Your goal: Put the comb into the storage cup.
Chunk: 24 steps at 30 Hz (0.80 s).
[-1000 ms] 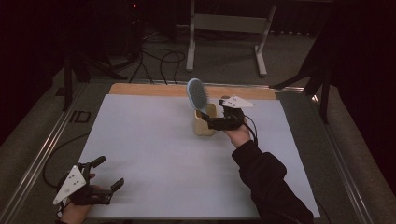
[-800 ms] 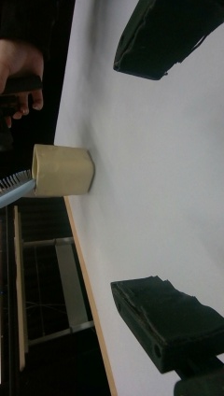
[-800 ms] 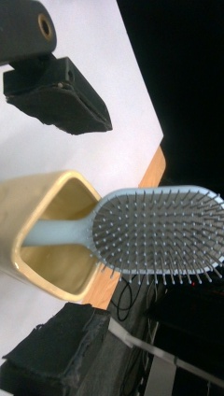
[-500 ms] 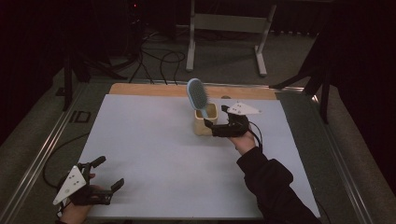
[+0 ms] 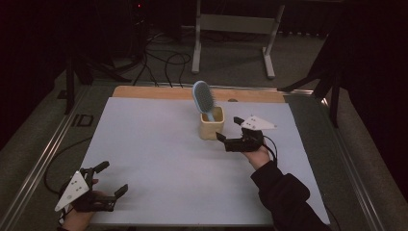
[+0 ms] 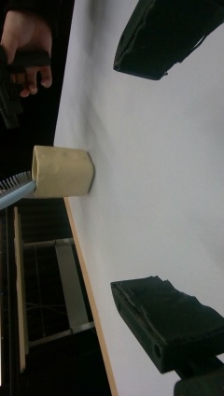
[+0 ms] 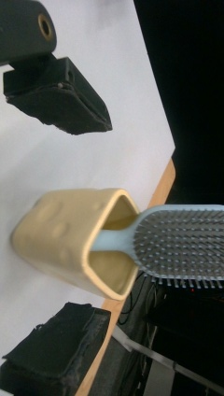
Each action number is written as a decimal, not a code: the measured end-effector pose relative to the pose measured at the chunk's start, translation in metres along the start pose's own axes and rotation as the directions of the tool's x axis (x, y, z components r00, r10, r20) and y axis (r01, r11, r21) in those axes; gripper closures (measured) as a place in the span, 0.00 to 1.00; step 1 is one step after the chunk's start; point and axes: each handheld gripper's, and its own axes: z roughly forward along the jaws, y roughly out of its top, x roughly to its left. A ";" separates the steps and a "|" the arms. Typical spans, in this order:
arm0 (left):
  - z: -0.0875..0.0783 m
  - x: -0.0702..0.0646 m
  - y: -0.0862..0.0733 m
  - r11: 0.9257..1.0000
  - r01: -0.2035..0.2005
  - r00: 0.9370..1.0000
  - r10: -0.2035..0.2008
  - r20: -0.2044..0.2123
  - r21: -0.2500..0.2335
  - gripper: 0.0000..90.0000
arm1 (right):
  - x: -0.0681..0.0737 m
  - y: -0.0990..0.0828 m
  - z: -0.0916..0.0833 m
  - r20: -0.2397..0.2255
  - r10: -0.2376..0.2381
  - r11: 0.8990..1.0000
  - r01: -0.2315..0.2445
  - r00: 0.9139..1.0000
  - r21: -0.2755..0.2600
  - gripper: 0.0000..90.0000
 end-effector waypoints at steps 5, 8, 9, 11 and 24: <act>0.000 0.000 0.000 1.000 0.000 1.000 0.000 0.002 0.002 0.00 | 0.001 -0.014 -0.010 0.012 -0.015 1.000 0.015 1.000 0.000 0.10; 0.000 0.000 0.000 1.000 0.000 1.000 0.000 0.002 0.002 0.00 | 0.000 -0.022 -0.016 0.015 -0.011 1.000 0.011 1.000 0.000 0.10; 0.000 0.000 0.000 1.000 0.000 1.000 0.000 0.002 0.002 0.00 | 0.000 -0.022 -0.016 0.015 -0.011 1.000 0.011 1.000 0.000 0.10; 0.000 0.000 0.000 1.000 -0.001 1.000 0.001 0.002 0.003 0.00 | 0.001 -0.029 -0.022 0.022 -0.017 1.000 0.016 1.000 0.011 0.10; 0.000 0.000 0.000 1.000 0.000 1.000 0.000 0.005 0.000 0.00 | 0.006 -0.064 -0.052 0.029 0.003 0.999 -0.004 1.000 0.042 0.10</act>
